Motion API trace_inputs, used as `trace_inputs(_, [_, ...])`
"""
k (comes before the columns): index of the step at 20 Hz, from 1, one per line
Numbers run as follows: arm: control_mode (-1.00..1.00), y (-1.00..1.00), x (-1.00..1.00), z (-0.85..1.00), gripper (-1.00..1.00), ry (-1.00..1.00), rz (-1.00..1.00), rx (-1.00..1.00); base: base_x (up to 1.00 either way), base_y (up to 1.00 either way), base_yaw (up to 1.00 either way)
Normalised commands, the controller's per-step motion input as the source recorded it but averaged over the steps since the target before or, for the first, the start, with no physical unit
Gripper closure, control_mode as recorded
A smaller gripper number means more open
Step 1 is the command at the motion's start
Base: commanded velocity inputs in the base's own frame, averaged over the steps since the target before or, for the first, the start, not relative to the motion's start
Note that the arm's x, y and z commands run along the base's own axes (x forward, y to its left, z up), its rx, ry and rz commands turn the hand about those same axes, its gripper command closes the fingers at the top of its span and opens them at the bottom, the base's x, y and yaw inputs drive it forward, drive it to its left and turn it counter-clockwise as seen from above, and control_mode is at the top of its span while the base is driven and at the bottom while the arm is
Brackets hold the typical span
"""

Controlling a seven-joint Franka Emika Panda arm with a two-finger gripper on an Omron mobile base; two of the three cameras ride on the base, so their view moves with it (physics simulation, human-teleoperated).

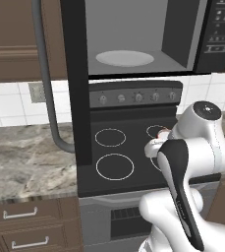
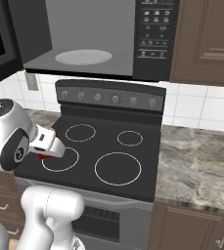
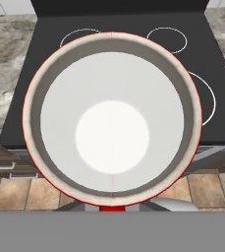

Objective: Pick the mug from the counter and place it inside the microwave. Then close the microwave.

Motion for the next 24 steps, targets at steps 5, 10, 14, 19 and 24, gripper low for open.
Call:
trace_inputs(5, [-1.00,0.00,0.00,0.00,1.00,0.00,0.00,0.00,0.00,0.00,0.00])
trace_inputs(10, [-1.00,-0.03,-0.32,0.12,1.00,-0.24,0.01,0.01,0.00,0.00,0.00])
trace_inputs(14, [-1.00,-0.10,-0.05,0.66,1.00,-0.21,0.08,0.06,0.00,0.00,0.00])
trace_inputs(19, [-1.00,0.00,0.00,0.79,1.00,-0.10,0.08,0.03,0.00,0.00,0.00])
trace_inputs(24, [-1.00,0.00,0.10,0.67,1.00,-0.03,0.03,0.00,0.00,0.00,0.00])
